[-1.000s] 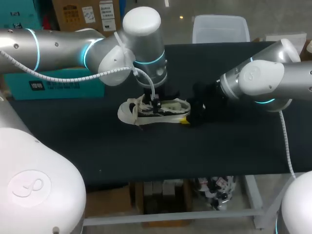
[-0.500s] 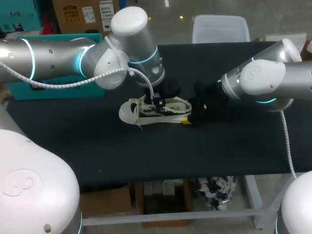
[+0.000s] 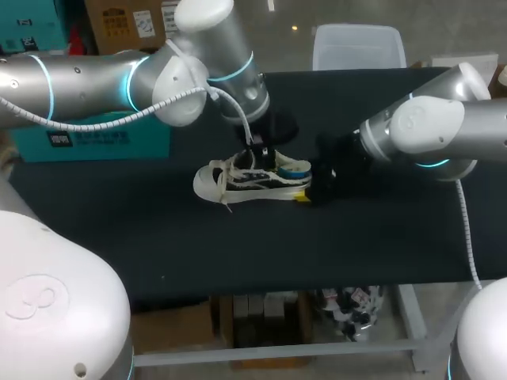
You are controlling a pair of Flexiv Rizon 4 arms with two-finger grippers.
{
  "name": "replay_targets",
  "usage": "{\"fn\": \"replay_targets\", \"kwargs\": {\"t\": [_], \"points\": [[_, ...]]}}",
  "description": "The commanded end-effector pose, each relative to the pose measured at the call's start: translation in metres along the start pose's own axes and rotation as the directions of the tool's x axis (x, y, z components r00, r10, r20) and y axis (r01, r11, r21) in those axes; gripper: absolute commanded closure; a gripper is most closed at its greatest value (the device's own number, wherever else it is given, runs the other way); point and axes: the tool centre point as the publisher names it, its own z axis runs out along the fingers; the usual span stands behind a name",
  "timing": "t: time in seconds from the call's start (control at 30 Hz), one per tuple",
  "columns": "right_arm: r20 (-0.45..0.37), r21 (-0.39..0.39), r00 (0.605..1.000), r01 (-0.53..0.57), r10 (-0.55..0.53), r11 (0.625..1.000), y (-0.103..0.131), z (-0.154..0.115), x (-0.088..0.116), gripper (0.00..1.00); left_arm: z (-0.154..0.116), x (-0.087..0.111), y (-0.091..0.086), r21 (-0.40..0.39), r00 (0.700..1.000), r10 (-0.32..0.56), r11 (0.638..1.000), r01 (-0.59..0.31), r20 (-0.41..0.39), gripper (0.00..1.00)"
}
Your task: Open the shoe tongue, take the insole out of the shoe, put the insole back into the shoe, and pack the shoe into the shoebox
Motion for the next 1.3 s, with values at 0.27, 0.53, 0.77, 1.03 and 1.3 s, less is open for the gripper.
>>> {"fn": "replay_targets", "kwargs": {"t": [0.27, 0.53, 0.77, 1.03, 1.3], "points": [[-0.005, 0.0, 1.0, 0.001, -0.001, 1.0, -0.001, 0.006, 0.003, 1.0, -0.041, 0.01, 0.007, 0.108, 0.997, 0.043, 0.993, -0.036, -0.07, 1.0], [-0.005, 0.0, 1.0, 0.001, -0.001, 1.0, -0.001, 0.006, 0.003, 1.0, -0.066, 0.023, 0.003, 0.194, 0.989, 0.111, 0.977, -0.09, -0.101, 1.0], [-0.005, 0.0, 1.0, 0.001, -0.001, 1.0, -0.001, 0.006, 0.003, 1.0, -0.097, 0.035, -0.008, 0.293, 0.976, 0.18, 0.946, -0.138, -0.122, 1.0], [-0.005, 0.0, 1.0, 0.001, -0.001, 1.0, -0.001, 0.006, 0.003, 1.0, -0.124, 0.044, -0.017, 0.387, 0.971, 0.21, 0.91, -0.15, -0.116, 1.0], [-0.017, 0.013, 1.0, 0.002, -0.002, 1.0, 0.001, -0.002, 0.006, 0.53, -0.151, 0.052, -0.02, 0.486, 0.96, 0.259, 0.856, -0.176, -0.11, 1.0]]}}
